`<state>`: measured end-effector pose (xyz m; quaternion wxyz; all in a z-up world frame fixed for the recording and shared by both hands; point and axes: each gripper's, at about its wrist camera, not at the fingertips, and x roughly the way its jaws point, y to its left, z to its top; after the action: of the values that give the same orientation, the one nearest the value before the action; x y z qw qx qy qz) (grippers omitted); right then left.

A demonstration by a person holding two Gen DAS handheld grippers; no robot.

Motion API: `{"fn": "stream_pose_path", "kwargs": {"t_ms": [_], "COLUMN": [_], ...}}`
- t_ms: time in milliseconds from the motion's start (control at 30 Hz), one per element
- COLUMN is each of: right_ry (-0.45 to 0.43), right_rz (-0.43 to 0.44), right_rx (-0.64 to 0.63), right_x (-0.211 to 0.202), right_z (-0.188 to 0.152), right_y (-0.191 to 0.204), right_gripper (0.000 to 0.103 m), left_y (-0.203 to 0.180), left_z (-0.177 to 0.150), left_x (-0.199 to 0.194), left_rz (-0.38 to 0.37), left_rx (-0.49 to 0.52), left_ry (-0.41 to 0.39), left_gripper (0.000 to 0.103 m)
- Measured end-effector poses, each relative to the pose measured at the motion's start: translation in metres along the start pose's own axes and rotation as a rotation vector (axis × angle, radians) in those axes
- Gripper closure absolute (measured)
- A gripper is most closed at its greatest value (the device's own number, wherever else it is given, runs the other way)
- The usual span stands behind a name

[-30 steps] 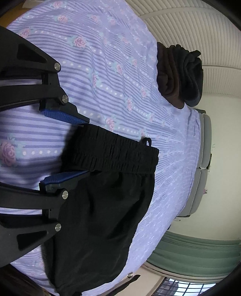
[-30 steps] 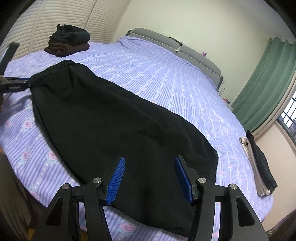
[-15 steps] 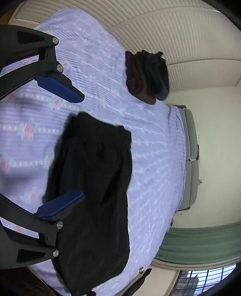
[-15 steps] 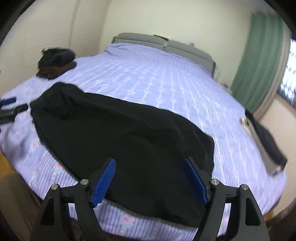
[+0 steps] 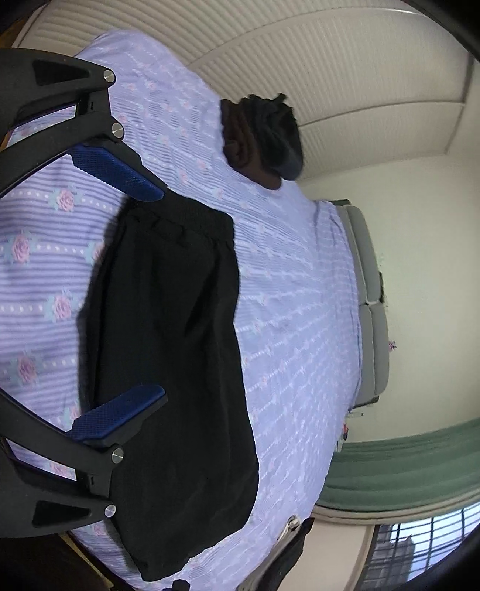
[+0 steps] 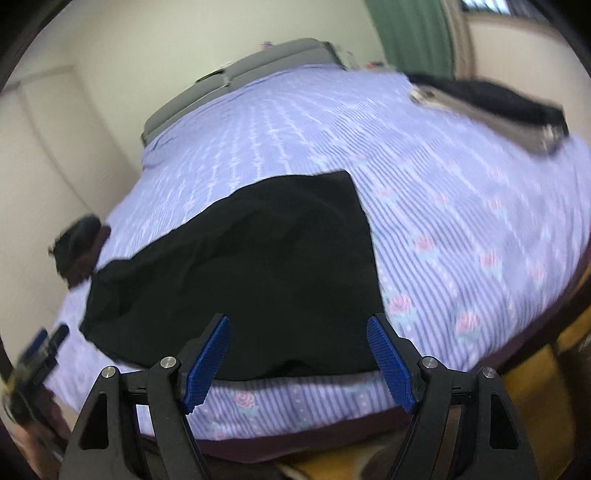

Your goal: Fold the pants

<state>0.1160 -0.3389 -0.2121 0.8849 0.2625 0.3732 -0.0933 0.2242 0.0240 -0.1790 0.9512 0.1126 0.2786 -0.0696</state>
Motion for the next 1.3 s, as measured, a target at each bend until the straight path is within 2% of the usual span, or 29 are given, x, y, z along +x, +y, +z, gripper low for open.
{"fn": "stream_pose_path", "kwargs": {"t_ms": [267,567,833,1100,1167,1200,1267,1300], "right_ry": [0.053,0.089,0.068,0.008,-0.004,-0.002,0.007,0.018], "right_rz": [0.011,0.118,0.147,0.179,0.198,0.201,0.227,0.24], "right_rx": [0.229,0.401,0.428,0.411,0.42,0.42,0.42,0.417], "right_x": [0.014,0.038,0.056,0.065,0.069,0.072,0.077,0.08], "right_z": [-0.021,-0.039,-0.029,-0.009,-0.007,-0.006,-0.006,-0.007], "right_y": [-0.037,-0.04,-0.039,-0.037,-0.04,-0.04,-0.04,-0.04], "right_gripper": [0.026,0.026,0.026,0.027,0.032,0.037,0.055,0.073], "left_y": [-0.019,-0.016,-0.014,-0.016,-0.018,-0.017,-0.018,-0.018], "left_z": [0.002,0.002,0.006,0.012,0.013,0.013,0.014,0.014], "left_x": [0.006,0.008,0.008,0.011,0.011,0.012,0.012,0.012], "left_rz": [0.026,0.027,0.044,0.049,0.053,0.053,0.058,0.06], "left_rx": [0.004,-0.019,-0.02,-0.021,-0.016,-0.014,-0.004,-0.001], "left_ry": [0.009,0.024,0.018,0.02,0.02,0.02,0.019,0.02], "left_gripper": [0.002,0.002,0.002,0.002,0.002,0.002,0.002,0.002]}}
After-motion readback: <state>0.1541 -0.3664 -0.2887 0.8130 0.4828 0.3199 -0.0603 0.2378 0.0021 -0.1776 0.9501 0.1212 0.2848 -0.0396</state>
